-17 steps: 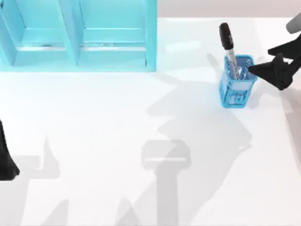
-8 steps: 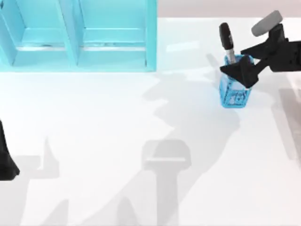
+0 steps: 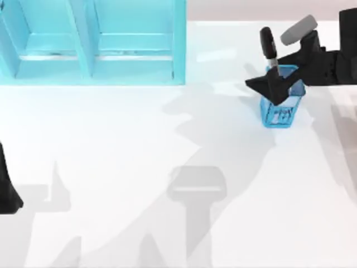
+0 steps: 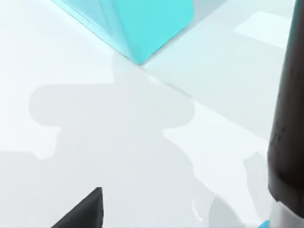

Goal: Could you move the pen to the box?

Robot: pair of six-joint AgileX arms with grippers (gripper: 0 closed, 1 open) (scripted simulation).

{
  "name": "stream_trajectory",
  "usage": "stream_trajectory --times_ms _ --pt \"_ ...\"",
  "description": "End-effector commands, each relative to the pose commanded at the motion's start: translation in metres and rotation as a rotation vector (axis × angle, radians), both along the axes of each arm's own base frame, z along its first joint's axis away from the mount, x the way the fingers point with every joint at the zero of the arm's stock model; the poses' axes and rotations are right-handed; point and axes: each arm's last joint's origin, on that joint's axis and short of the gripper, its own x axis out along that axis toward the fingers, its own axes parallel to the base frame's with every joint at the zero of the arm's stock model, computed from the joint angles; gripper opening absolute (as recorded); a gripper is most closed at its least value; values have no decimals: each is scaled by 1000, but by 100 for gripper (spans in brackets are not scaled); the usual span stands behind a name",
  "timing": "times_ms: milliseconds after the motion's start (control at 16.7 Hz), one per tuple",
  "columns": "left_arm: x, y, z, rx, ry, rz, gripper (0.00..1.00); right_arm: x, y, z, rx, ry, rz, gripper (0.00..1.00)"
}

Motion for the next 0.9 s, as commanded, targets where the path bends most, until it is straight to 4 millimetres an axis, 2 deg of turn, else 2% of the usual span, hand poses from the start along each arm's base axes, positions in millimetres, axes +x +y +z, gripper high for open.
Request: stream_trajectory --times_ms 720,900 --pt "0 0 0 0 0 0 100 0 0 0 0 0 0 2" --pt "0 0 0 0 0 0 100 0 0 0 0 0 0 0"
